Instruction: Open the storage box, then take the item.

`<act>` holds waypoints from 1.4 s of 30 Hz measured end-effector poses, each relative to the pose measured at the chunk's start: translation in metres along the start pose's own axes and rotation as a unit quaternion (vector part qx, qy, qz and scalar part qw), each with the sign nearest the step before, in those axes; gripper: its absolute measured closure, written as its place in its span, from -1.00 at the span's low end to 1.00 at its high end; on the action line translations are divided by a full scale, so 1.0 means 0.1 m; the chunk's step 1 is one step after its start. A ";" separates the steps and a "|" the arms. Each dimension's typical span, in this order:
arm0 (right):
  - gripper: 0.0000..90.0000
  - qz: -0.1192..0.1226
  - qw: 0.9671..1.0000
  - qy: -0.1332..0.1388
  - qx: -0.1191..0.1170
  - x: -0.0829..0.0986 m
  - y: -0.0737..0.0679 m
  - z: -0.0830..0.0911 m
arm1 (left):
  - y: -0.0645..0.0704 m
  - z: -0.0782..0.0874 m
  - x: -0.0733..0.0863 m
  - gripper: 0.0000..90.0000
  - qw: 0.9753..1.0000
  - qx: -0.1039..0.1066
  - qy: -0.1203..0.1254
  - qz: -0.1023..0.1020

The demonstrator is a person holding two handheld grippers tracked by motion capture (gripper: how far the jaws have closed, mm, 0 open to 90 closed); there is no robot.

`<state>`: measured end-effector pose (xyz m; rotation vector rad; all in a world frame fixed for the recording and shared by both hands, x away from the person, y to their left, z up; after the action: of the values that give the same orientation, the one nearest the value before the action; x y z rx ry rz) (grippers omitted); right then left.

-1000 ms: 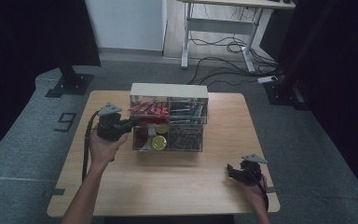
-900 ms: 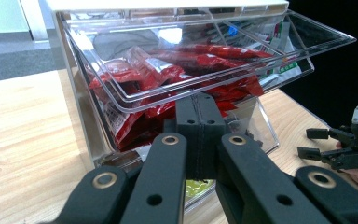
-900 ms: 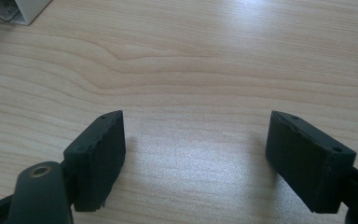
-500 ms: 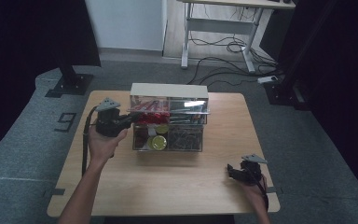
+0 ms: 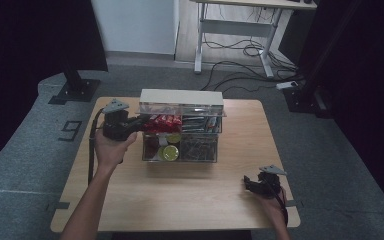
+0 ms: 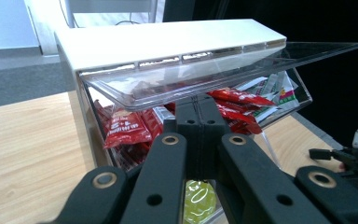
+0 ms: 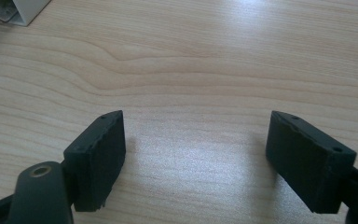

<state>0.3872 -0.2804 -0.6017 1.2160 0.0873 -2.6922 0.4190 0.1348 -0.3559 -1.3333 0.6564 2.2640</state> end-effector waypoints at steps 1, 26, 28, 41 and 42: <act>-0.55 0.000 1.000 0.000 0.000 0.00 0.00 0.00 | 0.00 -0.01 -0.01 1.00 1.000 -0.003 -0.001 -0.002; -0.55 -0.002 1.000 0.000 0.002 0.00 0.00 0.00 | -0.06 -0.06 -0.19 1.00 1.000 0.007 -0.005 0.011; -0.55 -0.002 1.000 0.000 0.002 0.00 0.00 0.00 | -0.06 -0.06 -0.20 1.00 1.000 0.007 -0.005 0.011; -0.27 -0.012 0.999 0.050 -0.010 -0.14 -0.01 0.14 | -0.09 -0.09 -0.21 1.00 1.000 0.010 -0.008 0.008; -0.24 -0.016 0.998 0.059 -0.014 -0.19 -0.01 0.18 | -0.09 -0.09 -0.22 1.00 1.000 0.010 -0.009 0.007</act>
<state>0.3862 -0.2789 -0.5754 1.3762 0.1614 -2.6356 0.4402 0.1337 -0.3425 -1.3018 0.6820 2.2731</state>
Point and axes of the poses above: each handheld gripper's, and its own axes: z roughly backward along the jaws, x roughly out of its underside, y roughly to its right, the point moved 7 cm from there along -z, roughly forward along the jaws, and after that the axes turned 3 degrees about x, right-handed, at the moved point
